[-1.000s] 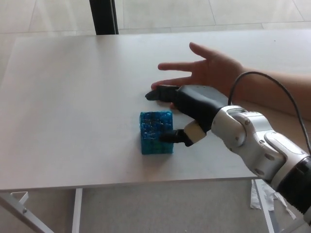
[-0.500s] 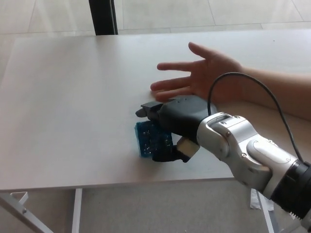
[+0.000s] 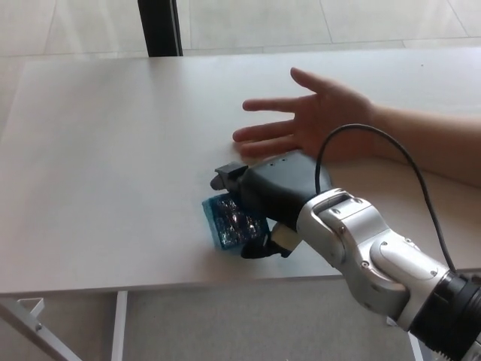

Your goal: The robot uses its right hand to pick up a cube kept in the middle of the desk infront of it and hands it to a person

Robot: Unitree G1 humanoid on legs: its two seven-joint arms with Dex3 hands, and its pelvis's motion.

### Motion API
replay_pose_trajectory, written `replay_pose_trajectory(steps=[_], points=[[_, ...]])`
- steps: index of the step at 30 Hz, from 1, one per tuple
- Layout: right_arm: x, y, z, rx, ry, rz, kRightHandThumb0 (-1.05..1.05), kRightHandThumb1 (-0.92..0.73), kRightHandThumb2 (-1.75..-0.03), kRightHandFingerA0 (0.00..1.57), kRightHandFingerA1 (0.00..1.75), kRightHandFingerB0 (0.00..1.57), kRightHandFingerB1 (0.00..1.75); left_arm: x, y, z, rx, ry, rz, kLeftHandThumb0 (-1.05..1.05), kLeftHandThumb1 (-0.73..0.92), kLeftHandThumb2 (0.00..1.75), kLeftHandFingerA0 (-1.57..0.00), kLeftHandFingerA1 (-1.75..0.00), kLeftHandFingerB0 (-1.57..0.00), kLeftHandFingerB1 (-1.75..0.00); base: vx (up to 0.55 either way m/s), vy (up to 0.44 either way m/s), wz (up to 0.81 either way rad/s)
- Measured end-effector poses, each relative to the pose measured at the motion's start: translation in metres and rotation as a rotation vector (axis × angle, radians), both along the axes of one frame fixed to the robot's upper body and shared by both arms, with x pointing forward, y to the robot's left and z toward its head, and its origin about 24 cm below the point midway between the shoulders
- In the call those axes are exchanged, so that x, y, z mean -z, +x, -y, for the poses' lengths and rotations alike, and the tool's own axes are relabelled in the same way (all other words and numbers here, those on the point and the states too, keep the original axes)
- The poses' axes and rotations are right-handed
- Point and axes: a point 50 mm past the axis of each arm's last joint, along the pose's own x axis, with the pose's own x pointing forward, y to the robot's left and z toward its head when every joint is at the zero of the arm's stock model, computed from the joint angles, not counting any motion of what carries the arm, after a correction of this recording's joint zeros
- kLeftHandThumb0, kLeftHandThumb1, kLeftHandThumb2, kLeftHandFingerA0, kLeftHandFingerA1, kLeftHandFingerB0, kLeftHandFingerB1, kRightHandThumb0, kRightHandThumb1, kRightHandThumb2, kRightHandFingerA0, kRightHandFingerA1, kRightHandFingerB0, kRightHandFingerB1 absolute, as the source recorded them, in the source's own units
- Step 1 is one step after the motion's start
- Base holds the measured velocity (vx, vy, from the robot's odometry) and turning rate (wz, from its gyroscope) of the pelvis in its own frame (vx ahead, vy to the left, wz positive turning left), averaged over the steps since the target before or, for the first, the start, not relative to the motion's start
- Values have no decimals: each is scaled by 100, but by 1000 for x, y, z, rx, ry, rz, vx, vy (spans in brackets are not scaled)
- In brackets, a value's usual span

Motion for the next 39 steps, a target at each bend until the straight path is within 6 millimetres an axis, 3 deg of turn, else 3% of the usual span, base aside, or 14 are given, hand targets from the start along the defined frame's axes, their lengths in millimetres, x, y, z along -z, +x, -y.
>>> replay_pose_trajectory(steps=[1, 2, 5, 6, 7, 8, 10, 13, 14, 17, 18, 20, 29, 39], points=[[1, 0, 1, 1, 6, 9, -41, -54, -60, 93, 173, 94, 64, 0, 0, 0, 1, 0, -1, -77, 68, 61, -70, -54, -53, -42, 0, 0, 0], [2, 0, 1, 1, 13, 20, -42, -41, -87, 123, 140, 85, 77, 0, 0, 0, 1, 0, -1, -78, 67, 61, -69, -53, -53, -42, 0, 0, 0], [5, -1, 3, -1, 33, 54, -43, -40, -87, 122, 139, 84, 77, 0, 0, 0, 2, 0, -3, -79, 67, 61, -70, -55, -53, -42, 0, 0, 0], [6, -1, 3, -2, 39, 63, -43, -60, -60, 87, 175, 87, 78, 0, 0, 0, 2, 0, -3, -78, 68, 61, -69, -55, -53, -42, 0, 0, 0], [7, -2, 3, -1, 48, 75, -43, -60, -60, 87, 175, 87, 78, 0, 0, 0, 2, 0, -4, -78, 68, 61, -69, -55, -53, -42, 0, 0, 0], [8, -2, 4, 0, 57, 85, -39, -62, -60, 87, 175, 81, 114, 1, -1, 0, 3, 0, -6, -77, 67, 61, -71, -57, -53, -43, 0, 0, 0], [10, -3, 5, 3, 72, 100, -37, -58, -64, 87, 160, 88, 93, 1, -1, 0, 4, 0, -7, -77, 67, 61, -71, -56, -53, -43, 0, 0, 0], [12, -3, 8, 17, 121, 133, -36, -64, -58, 78, 174, 81, 103, 1, -1, 1, 5, 0, -9, -77, 69, 61, -71, -56, -52, -44, 0, 0, 0], [12, -3, 9, 22, 136, 143, -40, -46, -92, 108, 129, 81, 94, 1, -1, 1, 6, 0, -10, -77, 69, 61, -71, -56, -52, -44, 0, 0, 0], [13, -2, 12, 39, 169, 162, -43, -45, -91, 108, 131, 79, 92, 1, -1, 1, 7, 1, -10, -77, 69, 61, -71, -56, -52, -43, 0, 0, 0], [14, -1, 14, 47, 183, 169, -39, -64, -58, 77, 175, 82, 91, 1, -1, 1, 7, 1, -10, -76, 68, 61, -72, -56, -53, -43, 0, 0, 0], [13, -1, 16, 63, 212, 184, -34, -61, -66, 77, 175, 83, 105, 1, -1, 1, 7, 1, -10, -77, 69, 61, -73, -55, -52, -42, 0, 0, 0], [-9, 12, 32, 183, 389, 301, -18, -50, -107, 88, 160, 91, 114, 1, -2, 1, 6, 0, -14, -80, 68, 61, -68, -54, -52, -42, 0, 0, 0], [-57, 29, 53, 237, 549, 485, -20, -51, -94, 90, 144, 92, 98, 3, -6, 0, 3, -1, -25, -79, 70, 61, -68, -52, -50, -41, 0, 0, 0]])
